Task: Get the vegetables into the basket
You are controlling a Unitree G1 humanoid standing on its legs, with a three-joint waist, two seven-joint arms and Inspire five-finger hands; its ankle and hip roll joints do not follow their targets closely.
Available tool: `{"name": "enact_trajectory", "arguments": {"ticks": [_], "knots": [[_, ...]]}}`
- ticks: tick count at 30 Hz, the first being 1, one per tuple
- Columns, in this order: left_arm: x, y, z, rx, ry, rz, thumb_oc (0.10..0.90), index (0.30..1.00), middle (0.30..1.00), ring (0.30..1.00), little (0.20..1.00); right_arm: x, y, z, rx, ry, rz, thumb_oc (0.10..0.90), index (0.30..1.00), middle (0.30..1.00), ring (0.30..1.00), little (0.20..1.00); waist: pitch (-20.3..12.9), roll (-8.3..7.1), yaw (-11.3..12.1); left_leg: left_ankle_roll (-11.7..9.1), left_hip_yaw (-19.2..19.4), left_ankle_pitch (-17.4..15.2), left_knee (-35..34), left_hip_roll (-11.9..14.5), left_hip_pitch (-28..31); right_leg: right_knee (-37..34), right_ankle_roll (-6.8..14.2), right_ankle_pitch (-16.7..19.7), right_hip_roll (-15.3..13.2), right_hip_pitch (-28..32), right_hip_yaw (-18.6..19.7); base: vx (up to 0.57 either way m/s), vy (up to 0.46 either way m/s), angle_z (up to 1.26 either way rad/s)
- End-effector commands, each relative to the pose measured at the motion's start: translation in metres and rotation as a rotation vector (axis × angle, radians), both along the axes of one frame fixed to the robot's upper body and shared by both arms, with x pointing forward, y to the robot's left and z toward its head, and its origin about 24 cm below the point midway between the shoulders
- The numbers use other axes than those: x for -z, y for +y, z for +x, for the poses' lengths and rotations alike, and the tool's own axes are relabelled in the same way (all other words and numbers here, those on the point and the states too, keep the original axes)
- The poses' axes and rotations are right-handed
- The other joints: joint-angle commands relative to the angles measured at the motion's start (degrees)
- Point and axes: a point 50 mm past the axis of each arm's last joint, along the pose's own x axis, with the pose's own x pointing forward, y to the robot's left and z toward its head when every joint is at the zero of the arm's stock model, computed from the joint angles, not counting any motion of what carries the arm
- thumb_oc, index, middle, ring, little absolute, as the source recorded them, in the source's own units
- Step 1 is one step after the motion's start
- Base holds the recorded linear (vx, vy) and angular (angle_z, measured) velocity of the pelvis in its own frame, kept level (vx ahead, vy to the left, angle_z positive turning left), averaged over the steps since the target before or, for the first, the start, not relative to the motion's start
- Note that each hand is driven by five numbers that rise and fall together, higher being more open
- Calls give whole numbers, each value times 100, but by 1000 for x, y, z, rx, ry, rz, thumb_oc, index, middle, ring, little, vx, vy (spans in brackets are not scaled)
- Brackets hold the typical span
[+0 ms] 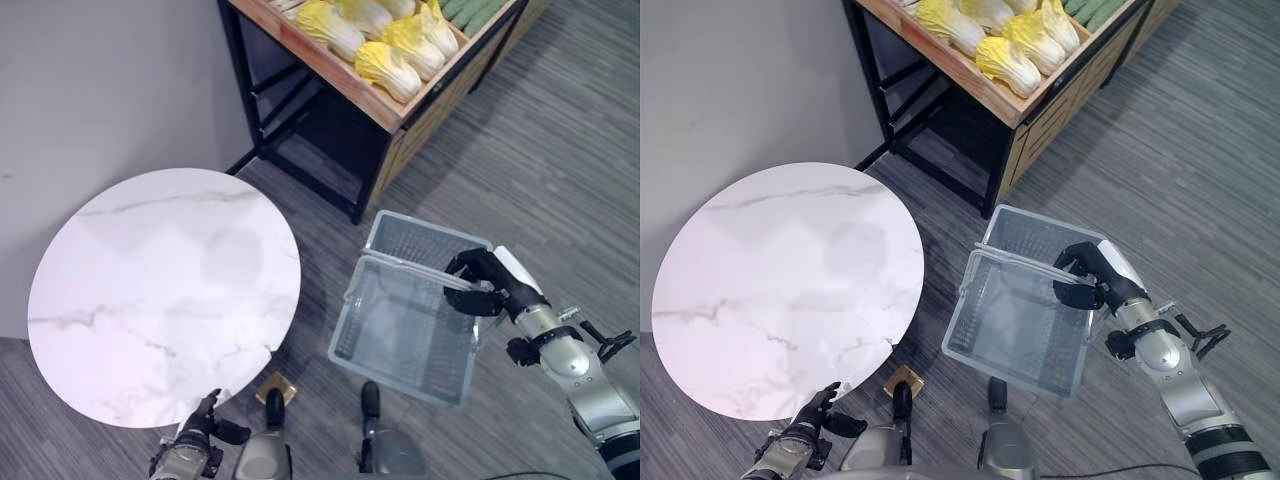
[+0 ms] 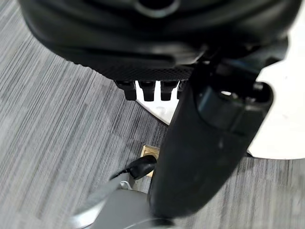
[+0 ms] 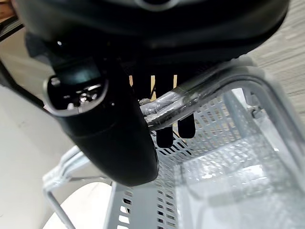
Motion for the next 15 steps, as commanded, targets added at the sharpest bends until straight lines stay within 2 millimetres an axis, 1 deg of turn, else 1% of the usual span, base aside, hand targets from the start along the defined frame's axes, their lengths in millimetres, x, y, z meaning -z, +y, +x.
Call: {"name": "enact_trajectory", "arguments": {"ticks": [1, 3, 4, 6, 7, 8, 10, 11, 13, 14, 15], "knots": [[2, 11, -14, -1, 37, 40, 900, 1000, 1000, 1000, 1000, -77, 8, 21, -66, -367, -17, 400, 300, 300, 300, 300, -328, -42, 1, -53, -100, 112, 295, -19, -403, 533, 402, -149, 96, -204, 199, -72, 221, -44], [-1, 18, -11, -6, 26, 58, 900, 1000, 1000, 1000, 1000, -75, 9, 23, -52, -378, -10, 400, 300, 300, 300, 300, -276, -82, -2, 6, 137, 78, 286, 0, -374, 734, 507, -49, 69, -410, 228, -104, 196, -60], [-3, 22, -9, -14, 18, 69, 900, 1000, 1000, 1000, 1000, -76, 11, 25, -52, -388, -8, 400, 300, 300, 300, 300, -245, -101, 41, 17, 266, 71, 290, 48, -362, 849, 521, -34, 29, -489, 84, -105, 81, -71], [-6, 27, -10, -14, 13, 84, 900, 1000, 1000, 1000, 1000, -77, 13, 26, -52, -399, -17, 400, 300, 300, 300, 300, -220, -63, 173, 1, 542, 66, 236, 190, -279, 1023, 497, -67, -260, -443, -759, -92, 46, -112], [-6, 29, -11, -18, 15, 88, 900, 1000, 1000, 1000, 1000, -76, 12, 26, -50, -397, -22, 400, 300, 300, 300, 300, -248, -54, 174, -23, 622, 115, 179, 236, -254, 994, 484, -53, -346, -405, -988, -57, 21, -134], [-6, 30, -12, -25, 20, 90, 900, 1000, 1000, 1000, 1000, -75, 12, 26, -49, -392, -28, 400, 300, 300, 300, 300, -269, -62, 184, -43, 711, 129, 149, 274, -219, 957, 485, -28, -413, -369, -1140, -31, 2, -94], [-6, 31, -12, -25, 24, 98, 900, 1000, 1000, 1000, 1000, -72, 9, 23, -35, -378, -52, 400, 300, 300, 300, 300, -333, -123, 175, -81, 832, 122, 158, 295, -131, 835, 513, 143, -489, -337, -1134, -3, -10, -46], [-6, 31, -12, -25, 24, 98, 900, 1000, 1000, 1000, 1000, -72, 9, 23, -34, -378, -52, 400, 300, 300, 300, 300, -333, -124, 181, -80, 837, 121, 159, 294, -130, 828, 514, 149, -489, -335, -1130, 27, -9, -52], [-6, 30, -10, -13, 22, 94, 900, 1000, 1000, 1000, 1000, -72, 8, 21, -33, -375, -67, 400, 300, 300, 300, 300, -400, -172, 182, -112, 985, 89, 184, 283, -87, 587, 542, 212, -556, -234, -1272, 32, -39, -33], [-6, 30, -11, -13, 23, 95, 900, 1000, 1000, 1000, 1000, -72, 8, 21, -32, -375, -67, 400, 300, 300, 300, 300, -396, -172, 189, -112, 989, 86, 186, 282, -81, 565, 543, 225, -554, -219, -1271, 25, -77, -18], [-6, 29, -10, -11, 20, 89, 900, 1000, 1000, 1000, 1000, -73, 6, 20, -32, -375, -82, 400, 300, 300, 300, 300, -430, -190, 187, -148, 1088, 70, 209, 304, -67, 393, 555, 242, -555, -155, -1333, 21, -81, -27]]}}
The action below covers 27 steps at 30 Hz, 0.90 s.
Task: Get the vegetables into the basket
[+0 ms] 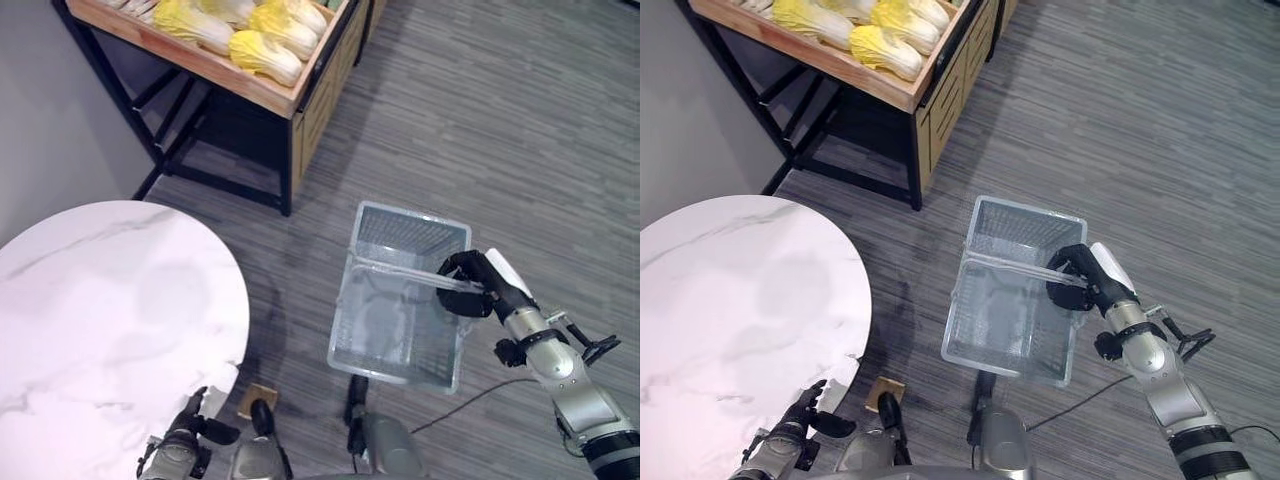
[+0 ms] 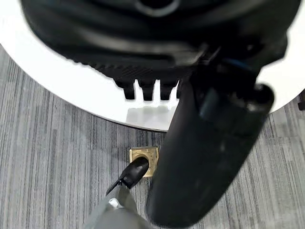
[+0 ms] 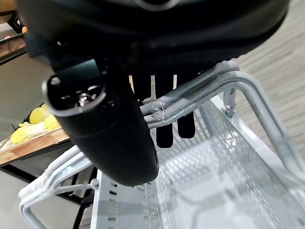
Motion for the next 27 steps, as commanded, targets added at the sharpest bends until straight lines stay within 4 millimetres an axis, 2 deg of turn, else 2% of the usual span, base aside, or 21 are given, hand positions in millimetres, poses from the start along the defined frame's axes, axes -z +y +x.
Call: {"name": "enact_trajectory", "arguments": {"ticks": [1, 3, 4, 9, 11, 12, 13, 14, 15, 16, 17, 19, 20, 21, 22, 23, 24, 26, 27], "knots": [[2, 5, -10, 10, 28, 33, 900, 1000, 1000, 1000, 1000, -75, 5, 16, -58, -363, -16, 400, 300, 300, 300, 300, -429, -14, 116, -198, -455, 74, 310, -27, -379, 100, 657, 111, -472, 63, -18, 40, -175, -33], [2, 2, -7, 18, 17, 25, 900, 1000, 1000, 1000, 1000, -74, 3, 15, -56, -352, -29, 400, 300, 300, 300, 300, -460, 21, 106, -270, -392, 116, 342, 63, -380, 8, 629, 102, -400, 83, -8, 68, -188, -32], [1, -1, -3, 19, 8, 17, 900, 1000, 1000, 1000, 1000, -72, -2, 10, -44, -337, -43, 400, 300, 300, 300, 300, -489, 62, 72, -340, -411, 148, 362, 179, -319, 13, 565, 9, -283, 152, 6, 120, -197, -26], [1, -12, 7, 54, -25, -7, 900, 1000, 1000, 1000, 1000, -60, -16, 3, 12, -284, -92, 400, 300, 300, 300, 300, -471, 242, -59, -503, -494, 216, 493, 439, -216, 144, 384, -296, -30, 267, 1, 86, -193, -9], [1, -13, 7, 55, -24, -7, 900, 1000, 1000, 1000, 1000, -60, -16, 2, 12, -284, -92, 400, 300, 300, 300, 300, -468, 250, -61, -510, -501, 207, 510, 451, -220, 150, 378, -302, -22, 269, -4, 28, -98, -3], [0, -16, 11, 62, -41, -16, 900, 1000, 1000, 1000, 1000, -53, -24, 0, 43, -251, -142, 400, 300, 300, 300, 300, -429, 316, -81, -570, -540, 178, 745, 536, -252, 187, 310, -419, 47, 326, 0, 27, -134, -5], [0, -16, 12, 62, -41, -15, 900, 1000, 1000, 1000, 1000, -53, -24, 0, 43, -252, -142, 400, 300, 300, 300, 300, -445, 316, -87, -569, -549, 193, 754, 538, -289, 184, 302, -404, 47, 300, -6, 77, -262, 4], [0, -18, 13, 45, -53, -28, 900, 1000, 1000, 1000, 1000, -37, -37, -6, 114, -198, -149, 400, 300, 300, 300, 300, -387, 371, -95, -630, -653, 173, 1157, 621, -363, 255, 206, -557, 124, 396, -32, 54, -171, 7], [0, -18, 12, 39, -49, -31, 900, 1000, 1000, 1000, 1000, -34, -40, -7, 132, -182, -149, 400, 300, 300, 300, 300, -362, 376, -92, -639, -743, 193, 1330, 617, -411, 254, 170, -577, 144, 440, -31, 86, -209, 9], [1, -18, 11, 22, -49, -33, 900, 1000, 1000, 1000, 1000, -24, -48, -11, 172, -149, -155, 400, 300, 300, 300, 300, -327, 377, -46, -645, -1009, 236, 1544, 538, -512, 251, 131, -609, 160, 489, -5, 65, -112, 4], [2, -20, 9, 5, -44, -38, 900, 1000, 1000, 1000, 1000, -10, -60, -15, 245, -98, -169, 400, 300, 300, 300, 300, -312, 379, -4, -583, -1424, 259, 1434, 305, -738, 235, 127, -641, 137, 511, 5, 80, -88, -3], [6, -21, 0, -15, -21, -36, 900, 1000, 1000, 1000, 1000, 6, -70, -21, 324, -56, -165, 400, 300, 300, 300, 300, -329, 393, 66, -510, -1716, 244, 1093, 128, -946, 214, 151, -631, 136, 521, 96, 99, -13, 0], [9, -22, -6, -17, -5, -35, 900, 1000, 1000, 1000, 1000, 15, -75, -25, 372, -29, -158, 400, 300, 300, 300, 300, -342, 420, 114, -518, -1832, 424, 882, 130, -1094, 186, 173, -621, 142, 541, 136, 87, 27, 1], [9, -22, -6, -18, -4, -35, 900, 1000, 1000, 1000, 1000, 16, -75, -25, 372, -29, -158, 400, 300, 300, 300, 300, -351, 416, 112, -520, -1832, 437, 855, 126, -1085, 183, 173, -625, 139, 540, 134, 119, 40, -9], [11, -23, -12, -16, 18, -29, 900, 1000, 1000, 1000, 1000, 25, -80, -28, 418, -7, -165, 400, 300, 300, 300, 300, -348, 440, 165, -548, -1876, 616, 714, 140, -1220, 172, 184, -625, 166, 579, 180, 108, 37, -19], [13, -22, -16, -11, 38, -21, 900, 1000, 1000, 1000, 1000, 32, -81, -31, 434, 14, -182, 400, 300, 300, 300, 300, -356, 454, 180, -552, -1873, 660, 650, 155, -1196, 170, 191, -646, 188, 588, 218, 105, 37, -14], [13, -22, -16, -12, 38, -21, 900, 1000, 1000, 1000, 1000, 32, -81, -31, 434, 14, -183, 400, 300, 300, 300, 300, -354, 453, 184, -553, -1866, 663, 640, 157, -1187, 171, 190, -647, 189, 589, 224, 101, 79, -18], [18, -25, -29, 5, 81, -21, 900, 1000, 1000, 1000, 1000, 49, -87, -41, 473, 80, -225, 400, 300, 300, 300, 300, -420, 490, 191, -509, -1787, 620, 446, 135, -984, 172, 208, -681, 204, 628, 310, 95, 105, -40], [18, -25, -29, 5, 81, -21, 900, 1000, 1000, 1000, 1000, 49, -86, -41, 473, 80, -226, 400, 300, 300, 300, 300, -415, 489, 198, -508, -1778, 623, 434, 135, -968, 171, 209, -681, 203, 634, 317, 76, 164, -62]]}}
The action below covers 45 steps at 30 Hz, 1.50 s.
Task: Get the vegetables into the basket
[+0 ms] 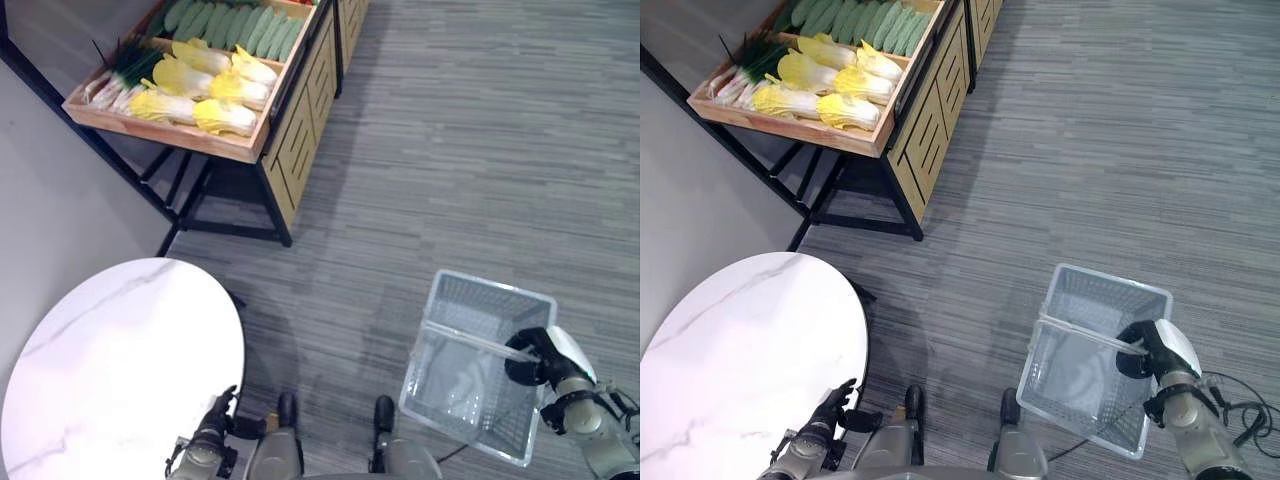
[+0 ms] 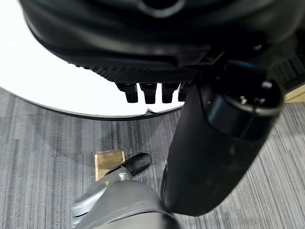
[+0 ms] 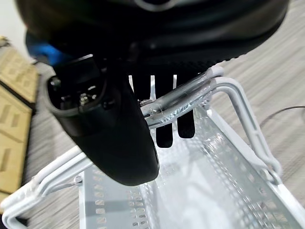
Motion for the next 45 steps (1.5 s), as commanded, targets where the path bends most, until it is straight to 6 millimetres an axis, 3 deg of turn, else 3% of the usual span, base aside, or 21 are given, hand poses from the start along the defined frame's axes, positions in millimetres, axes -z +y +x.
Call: {"name": "enact_trajectory", "arguments": {"ticks": [1, 15, 23, 26, 29, 35, 36, 42, 45], "knots": [[6, 18, -28, 19, 110, 89, 900, 1000, 1000, 1000, 1000, -38, -6, 33, -21, -233, -107, 400, 300, 300, 300, 300, -200, -243, 104, -80, -47, 93, 88, -92, -12, 444, 674, -395, -334, 186, -137, 68, 169, -49], [-1, 28, -13, -4, 56, 126, 900, 1000, 1000, 1000, 1000, 4, 3, 26, 147, -148, 6, 400, 300, 300, 300, 300, -148, -474, 125, 398, 394, -460, 218, -551, 170, 806, 1084, -84, -834, -199, 354, 35, 190, -19], [-12, 36, 11, 7, -19, 150, 900, 1000, 1000, 1000, 1000, 6, 9, 26, 116, -137, 11, 400, 300, 300, 300, 300, 2, -437, -27, 526, 365, -659, 250, -660, 461, 1728, 1030, 69, -685, -760, 513, 67, 85, -11], [-18, 36, 23, -2, -61, 152, 900, 1000, 1000, 1000, 1000, 5, 11, 27, 103, -147, 11, 400, 300, 300, 300, 300, 53, -428, -119, 492, 328, -762, 244, -651, 625, 1460, 1016, 133, -666, -976, 494, 140, -62, 2], [-24, 37, 35, -50, -116, 132, 900, 1000, 1000, 1000, 1000, 8, 14, 22, 101, -145, 18, 400, 300, 300, 300, 300, 103, -499, -259, 388, 207, -1038, 456, -625, 863, 955, 1088, 402, -822, -1254, 427, 239, -152, 5], [-21, 37, 30, -69, -106, 118, 900, 1000, 1000, 1000, 1000, 9, 10, 10, 94, -124, 13, 400, 300, 300, 300, 300, -32, -529, -324, 272, 128, -1255, 727, -570, 1035, 917, 1036, 421, -747, -1103, 367, 202, -156, 23], [-18, 37, 23, -94, -84, 114, 900, 1000, 1000, 1000, 1000, 6, 6, 4, 89, -120, 2, 400, 300, 300, 300, 300, -146, -451, -333, 106, 91, -1067, 755, -361, 1109, 1014, 897, 246, -565, -993, 200, 197, -229, -5], [-14, 32, 18, -86, -55, 111, 900, 1000, 1000, 1000, 1000, -10, -3, 7, 76, -173, -28, 400, 300, 300, 300, 300, -225, -275, -361, -87, -77, -640, 741, -121, 1094, 1123, 720, -25, -354, -950, 50, 143, -215, 13], [-13, 31, 19, -92, -52, 108, 900, 1000, 1000, 1000, 1000, -22, -6, 12, 59, -218, -54, 400, 300, 300, 300, 300, -183, -199, -373, -202, -125, -424, 1082, -25, 875, 1106, 591, -177, -282, -904, -11, 53, -166, 19]]}}
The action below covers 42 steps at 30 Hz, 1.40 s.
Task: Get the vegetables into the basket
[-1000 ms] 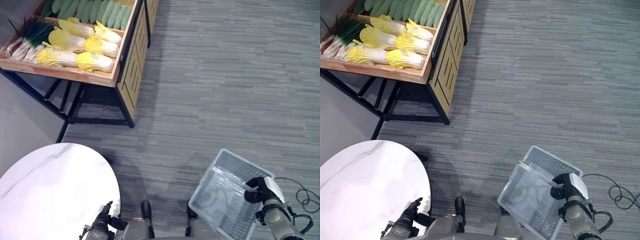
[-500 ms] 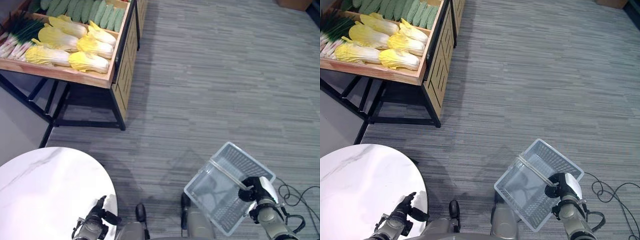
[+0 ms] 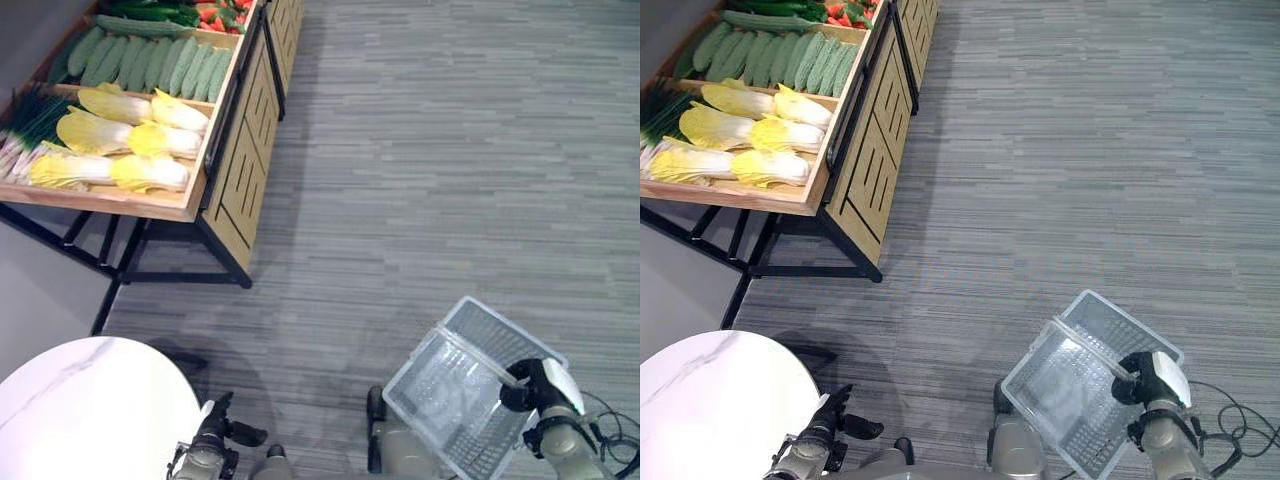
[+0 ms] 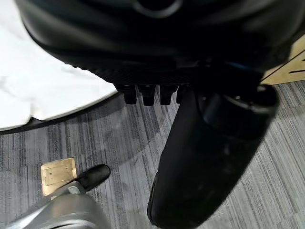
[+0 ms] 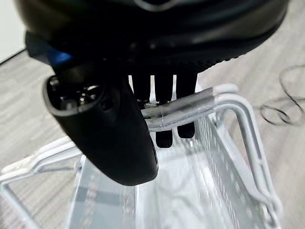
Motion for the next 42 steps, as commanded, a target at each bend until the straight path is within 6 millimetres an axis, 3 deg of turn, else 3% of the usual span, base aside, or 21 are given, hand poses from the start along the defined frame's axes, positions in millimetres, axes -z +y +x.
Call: {"name": "enact_trajectory", "arguments": {"ticks": [1, 2, 5, 7, 9, 11, 13, 18, 22, 26, 29, 33, 36, 42], "knots": [[-11, 29, 9, -27, -25, 95, 900, 1000, 1000, 1000, 1000, -46, -17, 22, -20, -232, -91, 400, 300, 300, 300, 300, -50, -233, 26, 54, -6, -108, 634, -309, -156, 480, 463, -148, -284, -199, 225, 39, -164, 30], [-10, 27, 9, -17, -17, 97, 900, 1000, 1000, 1000, 1000, -53, -21, 23, -16, -253, -108, 400, 300, 300, 300, 300, 48, -221, 45, 33, -73, 69, 1090, -336, -448, 496, 369, -261, -301, -107, 165, 49, -190, 24], [-9, 24, 10, -7, -12, 97, 900, 1000, 1000, 1000, 1000, -58, -25, 25, 2, -278, -118, 400, 300, 300, 300, 300, 139, -222, 91, 75, -79, 114, 993, -410, -713, 443, 369, -301, -358, 8, 117, 39, -78, 29], [-5, 19, 4, 19, 14, 94, 900, 1000, 1000, 1000, 1000, -64, -26, 28, 8, -312, -126, 400, 300, 300, 300, 300, 129, -225, 189, 195, -54, -123, 386, -535, -1090, 284, 442, -329, -424, 153, 104, 139, -21, 28], [-4, 19, 2, 22, 20, 95, 900, 1000, 1000, 1000, 1000, -64, -25, 30, 7, -317, -129, 400, 300, 300, 300, 300, 125, -222, 247, 216, -127, -77, 162, -563, -1188, 244, 462, -342, -419, 205, 140, 120, 24, 22], [-1, 18, -7, 34, 47, 100, 900, 1000, 1000, 1000, 1000, -64, -21, 34, -17, -321, -136, 400, 300, 300, 300, 300, 124, -163, 434, 147, -290, 513, -442, -480, -1548, 180, 468, -428, -320, 452, 264, 208, 73, -8], [0, 20, -12, 40, 70, 105, 900, 1000, 1000, 1000, 1000, -63, -16, 35, -37, -320, -131, 400, 300, 300, 300, 300, 103, -168, 463, 126, -85, 649, -553, -393, -1549, 171, 472, -497, -296, 562, 303, 229, 114, -21], [4, 18, -22, 63, 108, 103, 900, 1000, 1000, 1000, 1000, -59, -7, 40, -52, -322, -100, 400, 300, 300, 300, 300, 37, -222, 503, 330, 96, 418, -577, -548, -1336, 167, 609, -558, -474, 707, 496, 172, 192, -51], [1, 25, -19, 60, 88, 119, 900, 1000, 1000, 1000, 1000, -57, 4, 56, -71, -329, -85, 400, 300, 300, 300, 300, 51, -366, 565, 541, 390, 92, -383, -710, -1288, 236, 824, -387, -710, 601, 721, 89, 218, -28], [-2, 30, -15, 46, 72, 130, 900, 1000, 1000, 1000, 1000, -56, 6, 61, -70, -333, -78, 400, 300, 300, 300, 300, 56, -424, 590, 607, 495, 8, -389, -753, -1221, 347, 900, -278, -760, 502, 783, 56, 128, -22], [-7, 39, -9, 40, 52, 155, 900, 1000, 1000, 1000, 1000, -53, 14, 66, -90, -336, -58, 400, 300, 300, 300, 300, 123, -427, 571, 767, 561, -111, -464, -812, -1012, 1291, 949, -126, -737, 146, 798, 65, 169, -16], [-14, 44, 6, 62, 14, 185, 900, 1000, 1000, 1000, 1000, -52, 17, 66, -105, -330, -57, 400, 300, 300, 300, 300, 253, -398, 424, 807, 553, -222, -571, -879, -661, 1646, 879, 121, -618, -369, 795, 101, 91, -16], [-19, 44, 18, 77, -18, 200, 900, 1000, 1000, 1000, 1000, -52, 19, 65, -105, -339, -53, 400, 300, 300, 300, 300, 310, -380, 293, 776, 489, -309, -636, -904, -458, 1300, 872, 160, -560, -574, 761, 170, -8, -3], [-26, 42, 32, 80, -75, 206, 900, 1000, 1000, 1000, 1000, -48, 20, 55, -112, -328, -59, 400, 300, 300, 300, 300, 319, -452, 38, 604, 293, -660, -530, -890, -4, 323, 1032, 605, -710, -861, 751, 229, -110, 22]]}}
